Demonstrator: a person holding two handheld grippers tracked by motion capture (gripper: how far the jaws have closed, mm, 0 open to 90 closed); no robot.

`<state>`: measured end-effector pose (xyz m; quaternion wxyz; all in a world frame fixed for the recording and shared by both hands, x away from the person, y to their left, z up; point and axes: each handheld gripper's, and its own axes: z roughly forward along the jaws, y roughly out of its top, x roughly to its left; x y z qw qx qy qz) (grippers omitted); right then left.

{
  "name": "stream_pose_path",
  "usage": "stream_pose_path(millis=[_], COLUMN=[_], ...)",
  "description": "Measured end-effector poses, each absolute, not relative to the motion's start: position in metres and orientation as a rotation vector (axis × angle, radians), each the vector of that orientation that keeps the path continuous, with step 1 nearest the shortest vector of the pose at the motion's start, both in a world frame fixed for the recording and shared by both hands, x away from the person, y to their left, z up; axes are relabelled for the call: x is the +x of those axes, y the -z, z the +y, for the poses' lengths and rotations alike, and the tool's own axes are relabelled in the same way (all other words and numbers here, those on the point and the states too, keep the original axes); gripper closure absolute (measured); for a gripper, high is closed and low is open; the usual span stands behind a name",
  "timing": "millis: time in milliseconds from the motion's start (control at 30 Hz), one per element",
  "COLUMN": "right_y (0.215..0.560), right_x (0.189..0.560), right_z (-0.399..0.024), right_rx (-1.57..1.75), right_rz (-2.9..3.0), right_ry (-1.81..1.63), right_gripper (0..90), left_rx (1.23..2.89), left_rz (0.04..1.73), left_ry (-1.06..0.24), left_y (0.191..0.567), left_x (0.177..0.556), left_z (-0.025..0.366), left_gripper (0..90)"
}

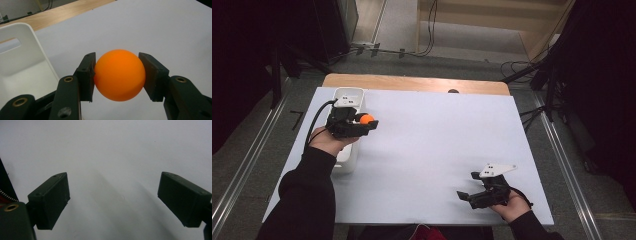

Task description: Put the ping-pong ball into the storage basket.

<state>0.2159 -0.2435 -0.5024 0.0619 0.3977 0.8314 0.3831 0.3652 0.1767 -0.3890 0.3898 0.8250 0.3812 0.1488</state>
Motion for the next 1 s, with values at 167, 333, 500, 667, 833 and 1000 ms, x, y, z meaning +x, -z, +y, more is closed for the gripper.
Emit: stream_pose_path(millis=[167,333,500,667,833,1000], right_y=[0.502,0.502,0.502,0.502,0.502,0.502], right_x=[0.216,0.216,0.216,0.216,0.216,0.216], right_z=[-0.244,-0.244,-0.244,-0.244,-0.244,-0.244], right_rx=[1.202,1.203,1.203,1.203,1.203,1.202], right_rz=[2.514,2.513,2.513,2.513,2.513,2.512], right_ry=[-1.159,-1.159,-1.159,-1.159,-1.158,-1.157], right_gripper=[9.3,9.3,9.3,9.3,9.3,9.3], left_rx=[2.094,2.087,2.085,2.073,2.061,2.055], left_rz=[0.978,0.993,1.01,1.025,1.046,1.055], left_ry=[-0.384,-0.4,-0.411,-0.415,-0.413,-0.413], left_y=[0.388,0.387,0.387,0.387,0.387,0.387], left_x=[0.366,0.367,0.368,0.369,0.37,0.372], left_z=[0.18,0.184,0.187,0.19,0.192,0.197], left_gripper=[50.0,50.0,50.0,50.0,50.0,50.0])
